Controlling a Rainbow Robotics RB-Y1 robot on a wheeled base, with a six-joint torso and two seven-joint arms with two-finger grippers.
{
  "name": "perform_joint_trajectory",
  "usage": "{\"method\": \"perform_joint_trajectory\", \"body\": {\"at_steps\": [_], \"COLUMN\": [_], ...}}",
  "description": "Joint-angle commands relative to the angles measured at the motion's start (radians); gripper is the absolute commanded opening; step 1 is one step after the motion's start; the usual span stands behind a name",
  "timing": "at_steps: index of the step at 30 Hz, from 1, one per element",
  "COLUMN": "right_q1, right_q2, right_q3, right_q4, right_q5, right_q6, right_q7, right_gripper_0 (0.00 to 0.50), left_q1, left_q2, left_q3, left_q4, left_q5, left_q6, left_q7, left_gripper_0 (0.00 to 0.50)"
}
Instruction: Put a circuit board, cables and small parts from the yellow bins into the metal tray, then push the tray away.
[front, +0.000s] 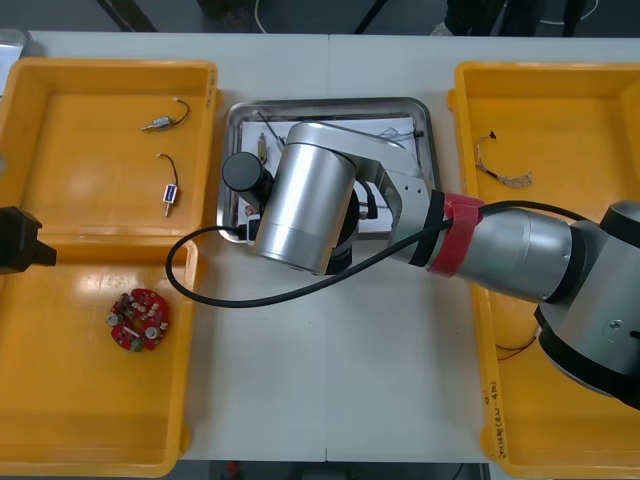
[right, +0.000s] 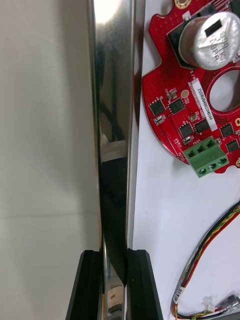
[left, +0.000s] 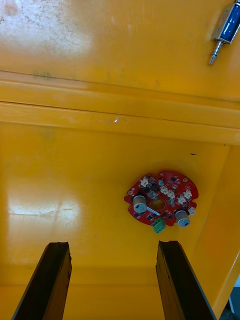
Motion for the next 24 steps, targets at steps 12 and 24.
{"method": "perform_joint_trajectory", "body": {"at_steps": [12,24], "right_q1": [-0.114,-0.152], "right_q2": [0.036,0.036], "right_q3": [-0.032,-0.031], "right_q4": [0.081,0.158], "right_q5": [-0.026,-0.046], "right_q6": [-0.046,-0.112], "right_q7": [-0.016,0.006], "right_gripper_0": [0.0,0.0], "left_q1": [0.014,0.014], "left_q2": [0.044,0.044], "left_q3": [0.029,0.029], "left_q4": [-0.03,-0.03], "left_q5": [0.008,0.008], "left_q6": [0.007,0.007], "left_q7": [-0.088,-0.088], "left_gripper_0": [0.5,0.5]}}
